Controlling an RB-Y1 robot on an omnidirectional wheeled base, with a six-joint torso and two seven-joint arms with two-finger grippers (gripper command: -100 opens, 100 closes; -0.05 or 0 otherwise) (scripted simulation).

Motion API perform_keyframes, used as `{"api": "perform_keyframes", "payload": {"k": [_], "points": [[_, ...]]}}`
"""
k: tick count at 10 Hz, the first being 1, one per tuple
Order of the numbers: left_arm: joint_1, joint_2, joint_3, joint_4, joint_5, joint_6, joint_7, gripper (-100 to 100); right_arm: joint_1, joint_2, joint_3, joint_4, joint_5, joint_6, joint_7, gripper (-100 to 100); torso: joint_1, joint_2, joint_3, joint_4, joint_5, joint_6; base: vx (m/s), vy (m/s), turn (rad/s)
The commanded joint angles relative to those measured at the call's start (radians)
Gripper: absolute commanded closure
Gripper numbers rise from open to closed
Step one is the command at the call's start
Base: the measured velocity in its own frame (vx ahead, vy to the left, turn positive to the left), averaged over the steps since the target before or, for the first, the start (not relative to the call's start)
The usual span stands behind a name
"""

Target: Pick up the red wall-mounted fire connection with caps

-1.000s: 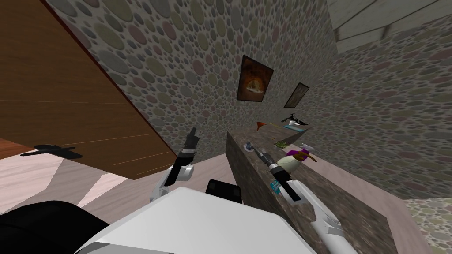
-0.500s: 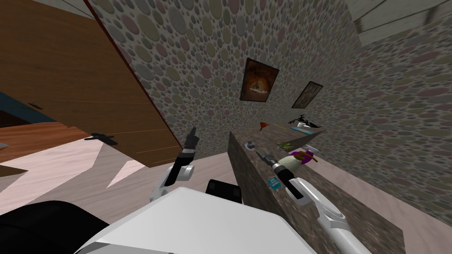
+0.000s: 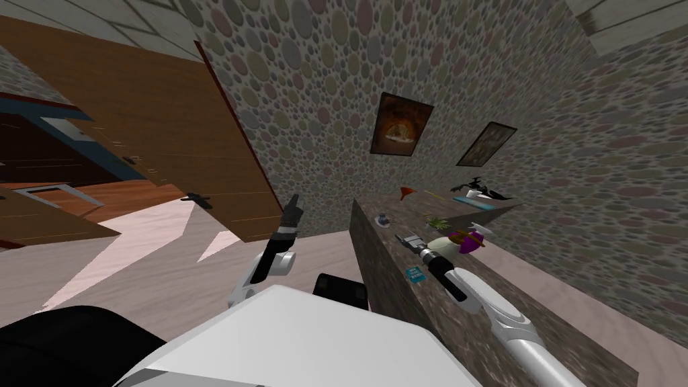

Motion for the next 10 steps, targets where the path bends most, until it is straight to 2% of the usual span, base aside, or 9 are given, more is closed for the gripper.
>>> {"api": "perform_keyframes", "payload": {"k": [1,2,3,4,5,6,7,9,10], "points": [[0.0,0.0,0.0,0.0,0.0,0.0,0.0,0,-0.026,-0.044,0.017,0.05,0.05,0.01,0.017,-100,0.0,0.0,0.0,0.0,0.0,0.0,-0.091,-0.023,0.23],[0.0,0.0,0.0,0.0,0.0,0.0,0.0,0,-0.026,-0.044,0.017,0.05,0.07,0.01,0.017,-100,0.0,0.0,0.0,0.0,0.0,-0.001,-0.081,-0.02,0.119],[0.0,0.0,0.0,0.0,0.0,0.0,0.0,0,-0.048,-0.078,0.032,0.092,0.104,0.017,0.035,-100,0.0,0.0,0.0,0.0,0.0,0.0,-0.094,-0.029,0.198],[0.0,0.0,0.0,0.0,0.0,0.0,0.0,0,-0.048,-0.078,0.032,0.092,0.125,0.017,0.035,-100,-0.001,0.0,0.0,0.0,0.0,-0.001,-0.08,-0.016,0.11],[0.0,0.0,0.0,0.0,0.0,0.0,0.0,0,-0.069,-0.109,0.048,0.133,0.159,0.023,0.052,-100,0.0,0.0,0.0,0.0,0.0,0.0,-0.08,0.004,0.173],[0.0,0.0,0.0,0.0,0.0,0.0,0.0,0,-0.069,-0.109,0.048,0.133,0.18,0.023,0.052,-100,0.001,0.0,0.0,0.0,0.0,-0.001,-0.063,0.001,0.133],[0.0,0.0,0.0,0.0,0.0,0.0,0.0,0,-0.09,-0.138,0.065,0.172,0.215,0.029,0.068,-100,0.001,-0.001,-0.001,0.0,0.0,0.0,-0.073,0.006,0.225],[0.0,0.0,0.0,0.0,0.0,0.0,0.0,0,-0.11,-0.164,0.082,0.209,0.27,0.035,0.083,-100,0.001,-0.002,-0.001,0.0,0.0,0.0,-0.059,0.006,0.138],[0.0,0.0,0.0,0.0,0.0,0.0,0.0,0,-0.11,-0.164,0.082,0.209,0.287,0.035,0.083,-100,0.002,-0.002,-0.001,0.0,0.0,0.0,-0.051,0.007,0.111]]}}
